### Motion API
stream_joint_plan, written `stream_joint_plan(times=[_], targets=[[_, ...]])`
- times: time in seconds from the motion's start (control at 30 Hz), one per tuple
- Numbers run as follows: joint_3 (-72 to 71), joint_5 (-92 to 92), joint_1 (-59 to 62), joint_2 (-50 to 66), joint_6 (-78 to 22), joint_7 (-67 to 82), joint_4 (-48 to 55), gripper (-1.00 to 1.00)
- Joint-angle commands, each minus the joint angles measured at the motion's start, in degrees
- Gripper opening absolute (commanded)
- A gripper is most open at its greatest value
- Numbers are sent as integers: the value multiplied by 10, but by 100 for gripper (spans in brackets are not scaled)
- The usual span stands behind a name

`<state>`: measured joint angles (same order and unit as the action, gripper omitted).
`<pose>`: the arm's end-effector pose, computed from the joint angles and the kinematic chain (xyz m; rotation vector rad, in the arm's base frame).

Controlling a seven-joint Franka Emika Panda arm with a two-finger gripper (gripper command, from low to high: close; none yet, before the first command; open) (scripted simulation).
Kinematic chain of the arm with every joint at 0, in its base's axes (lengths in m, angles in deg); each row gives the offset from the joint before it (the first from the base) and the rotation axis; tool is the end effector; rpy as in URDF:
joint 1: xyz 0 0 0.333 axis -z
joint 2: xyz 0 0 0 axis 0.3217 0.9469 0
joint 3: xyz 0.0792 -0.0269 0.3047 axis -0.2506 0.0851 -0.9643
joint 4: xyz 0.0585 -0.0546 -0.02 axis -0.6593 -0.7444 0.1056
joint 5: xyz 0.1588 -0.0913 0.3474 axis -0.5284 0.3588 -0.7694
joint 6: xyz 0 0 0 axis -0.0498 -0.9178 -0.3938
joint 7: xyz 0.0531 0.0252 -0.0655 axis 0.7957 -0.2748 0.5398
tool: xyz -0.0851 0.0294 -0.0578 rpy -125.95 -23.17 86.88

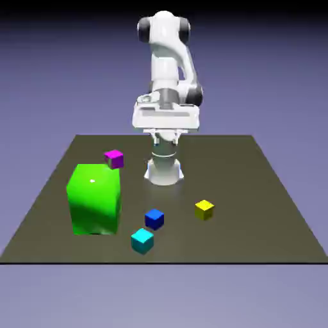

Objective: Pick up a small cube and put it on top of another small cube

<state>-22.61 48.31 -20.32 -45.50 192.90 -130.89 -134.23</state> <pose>0.3993 0.0054 0.4497 -2.5447 0.9171 -0.9892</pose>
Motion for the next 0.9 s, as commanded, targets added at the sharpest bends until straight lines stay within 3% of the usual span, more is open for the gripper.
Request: stream_joint_plan(times=[0.0,0.87], targets=[[8,6,-7,21,-16,13,13,0],[202,161,-194,555,-440,341,351,0]])
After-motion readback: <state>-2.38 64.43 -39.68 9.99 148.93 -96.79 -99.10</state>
